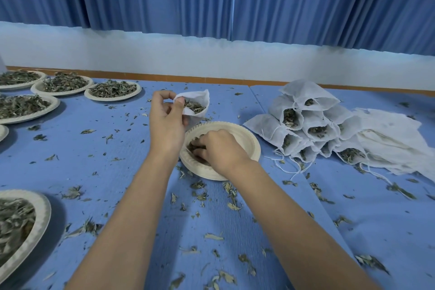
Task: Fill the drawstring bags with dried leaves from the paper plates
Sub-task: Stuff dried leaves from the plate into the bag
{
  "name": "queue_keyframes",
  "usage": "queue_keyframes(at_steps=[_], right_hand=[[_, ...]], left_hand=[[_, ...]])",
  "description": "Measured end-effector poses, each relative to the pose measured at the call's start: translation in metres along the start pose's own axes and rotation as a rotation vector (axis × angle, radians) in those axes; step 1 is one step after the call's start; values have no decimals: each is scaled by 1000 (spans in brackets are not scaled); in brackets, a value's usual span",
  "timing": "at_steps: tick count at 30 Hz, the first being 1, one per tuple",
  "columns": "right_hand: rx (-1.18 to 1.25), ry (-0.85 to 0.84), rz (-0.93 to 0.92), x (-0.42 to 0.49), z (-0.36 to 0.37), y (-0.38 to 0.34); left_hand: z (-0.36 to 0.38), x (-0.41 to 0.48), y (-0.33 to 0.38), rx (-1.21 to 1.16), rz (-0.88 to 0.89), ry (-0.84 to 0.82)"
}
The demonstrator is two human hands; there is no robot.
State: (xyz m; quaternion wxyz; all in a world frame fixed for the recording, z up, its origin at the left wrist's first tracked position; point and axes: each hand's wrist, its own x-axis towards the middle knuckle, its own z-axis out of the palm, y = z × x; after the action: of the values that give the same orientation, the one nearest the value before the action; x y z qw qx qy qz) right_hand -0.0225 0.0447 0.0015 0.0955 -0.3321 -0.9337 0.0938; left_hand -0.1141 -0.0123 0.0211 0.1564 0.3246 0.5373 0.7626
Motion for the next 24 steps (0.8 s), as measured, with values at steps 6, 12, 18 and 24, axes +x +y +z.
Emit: queue_keyframes(at_steps=[6,12,18,24], right_hand=[[-29,112,-12,-7,1,6],[745,376,288,-15,-7,33],[1271,451,501,-16,-23,48],[1396,332,483,-18,-28,40]], left_hand=[[4,-3,-1,-2,15,-5],[12,-8,-5,27,54,-79],[12,-9,-16,219,59,1],[10,-6,-17,338,74,61]])
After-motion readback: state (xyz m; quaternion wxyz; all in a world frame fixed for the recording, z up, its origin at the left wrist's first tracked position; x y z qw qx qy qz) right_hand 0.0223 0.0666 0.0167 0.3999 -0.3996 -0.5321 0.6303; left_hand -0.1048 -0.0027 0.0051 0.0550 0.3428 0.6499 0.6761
